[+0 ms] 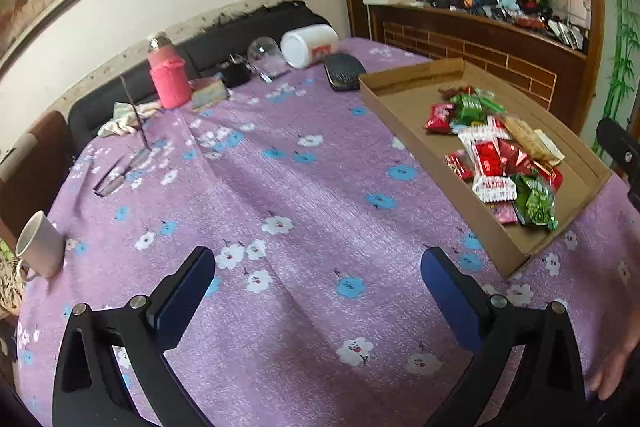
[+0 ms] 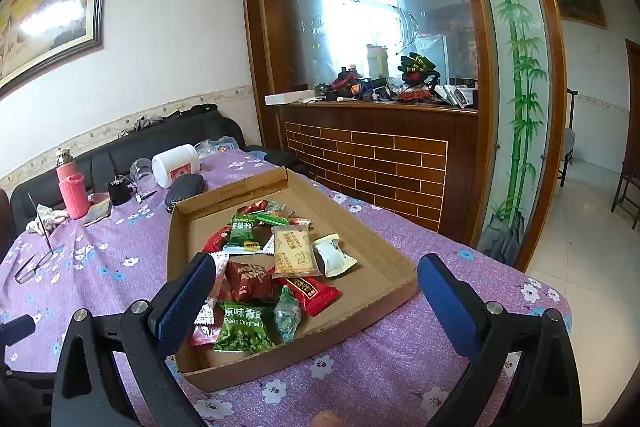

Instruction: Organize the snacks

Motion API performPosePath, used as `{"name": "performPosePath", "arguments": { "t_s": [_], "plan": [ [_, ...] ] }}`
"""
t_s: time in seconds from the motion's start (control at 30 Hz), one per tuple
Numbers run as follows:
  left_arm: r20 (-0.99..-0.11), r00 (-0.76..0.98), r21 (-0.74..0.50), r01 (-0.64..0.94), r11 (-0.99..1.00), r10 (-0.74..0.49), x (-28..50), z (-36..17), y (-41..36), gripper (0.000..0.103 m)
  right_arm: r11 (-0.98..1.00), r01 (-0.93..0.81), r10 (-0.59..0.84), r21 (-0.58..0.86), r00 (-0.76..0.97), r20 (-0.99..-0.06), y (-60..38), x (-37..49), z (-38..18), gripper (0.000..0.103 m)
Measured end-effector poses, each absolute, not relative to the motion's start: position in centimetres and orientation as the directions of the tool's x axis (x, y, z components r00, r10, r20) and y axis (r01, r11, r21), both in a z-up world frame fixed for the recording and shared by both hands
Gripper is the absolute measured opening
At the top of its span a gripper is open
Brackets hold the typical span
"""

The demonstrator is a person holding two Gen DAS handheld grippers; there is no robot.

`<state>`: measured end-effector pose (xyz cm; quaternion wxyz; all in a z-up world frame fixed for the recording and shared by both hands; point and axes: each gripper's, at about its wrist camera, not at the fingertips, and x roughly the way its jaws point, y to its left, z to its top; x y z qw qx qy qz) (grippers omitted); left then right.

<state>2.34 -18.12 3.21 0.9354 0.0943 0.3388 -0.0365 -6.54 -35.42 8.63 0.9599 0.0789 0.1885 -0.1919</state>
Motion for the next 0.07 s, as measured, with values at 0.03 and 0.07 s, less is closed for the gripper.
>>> {"name": "performPosePath", "arguments": {
  "t_s": [0.03, 0.07],
  "plan": [
    [-0.634, 0.773, 0.165, 0.132, 0.977, 0.003, 2.25, 3.22, -18.3, 0.103, 0.914, 0.398, -0.339, 0.079, 0.855, -0.392, -35.42, -6.56, 8.65, 0.102],
    [-0.633, 0.774, 0.174, 0.132, 0.976, 0.008, 2.24, 3.16, -18.47, 0.102, 0.914, 0.398, -0.339, 0.079, 0.856, -0.391, -35.42, -6.57, 8.65, 0.102]
  ]
}}
